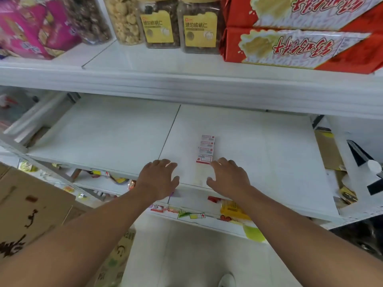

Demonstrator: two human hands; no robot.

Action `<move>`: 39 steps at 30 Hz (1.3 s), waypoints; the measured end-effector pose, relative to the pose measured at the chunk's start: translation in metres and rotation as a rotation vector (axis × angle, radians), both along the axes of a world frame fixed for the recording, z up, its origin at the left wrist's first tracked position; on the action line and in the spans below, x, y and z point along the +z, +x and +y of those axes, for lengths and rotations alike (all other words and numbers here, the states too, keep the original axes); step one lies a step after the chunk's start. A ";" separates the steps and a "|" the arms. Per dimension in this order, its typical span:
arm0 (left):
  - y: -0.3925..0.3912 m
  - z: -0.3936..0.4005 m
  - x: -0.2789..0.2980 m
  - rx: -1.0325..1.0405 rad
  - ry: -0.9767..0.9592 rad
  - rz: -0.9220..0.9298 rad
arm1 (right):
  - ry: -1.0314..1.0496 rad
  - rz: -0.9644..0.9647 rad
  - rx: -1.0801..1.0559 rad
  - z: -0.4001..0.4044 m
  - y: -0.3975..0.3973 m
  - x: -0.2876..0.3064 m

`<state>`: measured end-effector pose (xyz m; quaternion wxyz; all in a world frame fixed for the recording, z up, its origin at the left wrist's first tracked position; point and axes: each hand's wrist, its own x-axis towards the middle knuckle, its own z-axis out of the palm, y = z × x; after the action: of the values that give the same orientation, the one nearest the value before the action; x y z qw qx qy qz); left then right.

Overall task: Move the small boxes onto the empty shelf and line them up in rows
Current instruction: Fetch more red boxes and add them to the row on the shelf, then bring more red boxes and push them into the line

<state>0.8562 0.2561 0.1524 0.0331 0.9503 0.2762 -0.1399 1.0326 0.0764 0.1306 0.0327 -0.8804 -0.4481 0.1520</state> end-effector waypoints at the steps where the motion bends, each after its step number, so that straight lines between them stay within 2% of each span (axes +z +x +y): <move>1: -0.007 -0.005 0.005 0.014 0.006 -0.002 | 0.014 -0.008 0.018 -0.001 -0.007 0.004; 12: -0.122 -0.035 0.051 0.172 0.135 -0.231 | 0.116 -0.052 0.078 -0.021 -0.120 0.055; 19: -0.236 -0.069 0.033 0.275 0.070 -0.284 | 0.084 -0.094 0.212 -0.029 -0.217 0.064; 24: -0.312 -0.099 0.031 0.467 0.037 -0.216 | 0.077 -0.048 0.364 -0.023 -0.268 0.068; 28: -0.362 -0.128 0.045 0.632 0.092 -0.209 | 0.121 -0.014 0.515 -0.013 -0.306 0.070; 33: -0.415 -0.193 0.056 0.870 0.148 -0.122 | 0.118 0.123 0.721 -0.015 -0.352 0.068; 39: -0.485 -0.274 0.078 1.138 0.214 0.029 | 0.135 0.148 1.003 -0.029 -0.415 0.066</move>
<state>0.3716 -0.0175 0.2306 0.0030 0.6483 0.7567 -0.0843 0.6175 0.0477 0.1967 0.0444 -0.5398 -0.8207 0.1818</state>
